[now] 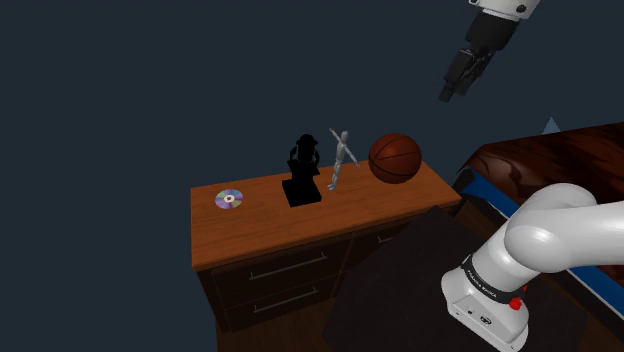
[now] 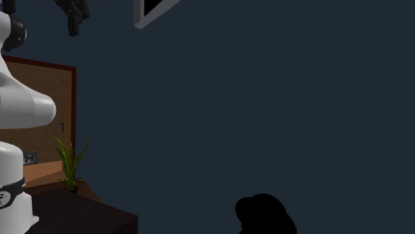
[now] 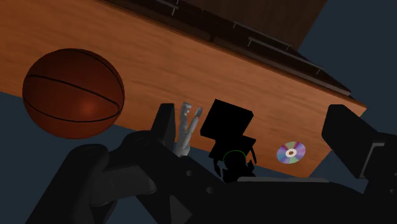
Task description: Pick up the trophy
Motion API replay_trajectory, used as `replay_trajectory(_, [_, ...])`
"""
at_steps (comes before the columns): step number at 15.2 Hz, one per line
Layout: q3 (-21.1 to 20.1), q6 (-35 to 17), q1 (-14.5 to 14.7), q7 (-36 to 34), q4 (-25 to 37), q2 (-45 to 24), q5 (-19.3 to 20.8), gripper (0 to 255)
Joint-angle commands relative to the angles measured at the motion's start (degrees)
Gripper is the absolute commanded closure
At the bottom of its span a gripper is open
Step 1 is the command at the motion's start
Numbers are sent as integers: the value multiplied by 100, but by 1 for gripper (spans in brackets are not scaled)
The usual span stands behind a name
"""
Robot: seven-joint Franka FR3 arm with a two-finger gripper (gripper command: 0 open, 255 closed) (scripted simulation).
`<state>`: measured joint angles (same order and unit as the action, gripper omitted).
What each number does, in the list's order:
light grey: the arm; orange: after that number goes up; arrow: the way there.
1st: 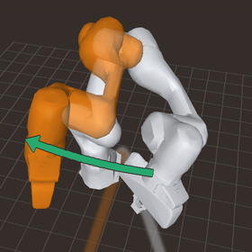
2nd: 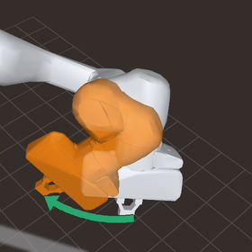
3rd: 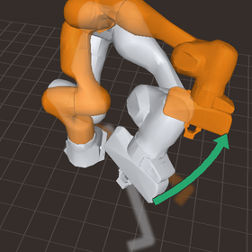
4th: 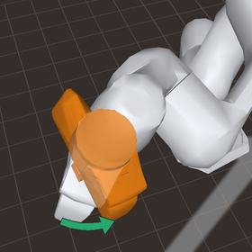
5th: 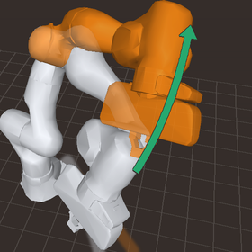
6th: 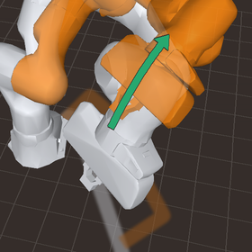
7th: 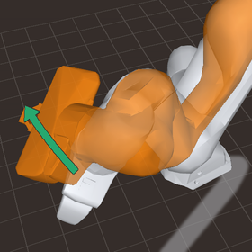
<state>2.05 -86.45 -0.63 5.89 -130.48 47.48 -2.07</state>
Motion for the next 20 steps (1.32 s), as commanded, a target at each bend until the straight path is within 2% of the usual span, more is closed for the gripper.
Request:
replay_trajectory(1, [0, 0, 0, 0, 0, 0, 0, 0])
replay_trajectory(12, [-928, -1977, 68, -583, -145, -1652, 461, 0])
replay_trajectory(20, [-1562, -3036, -58, -1324, 368, -3258, 1314, 0])
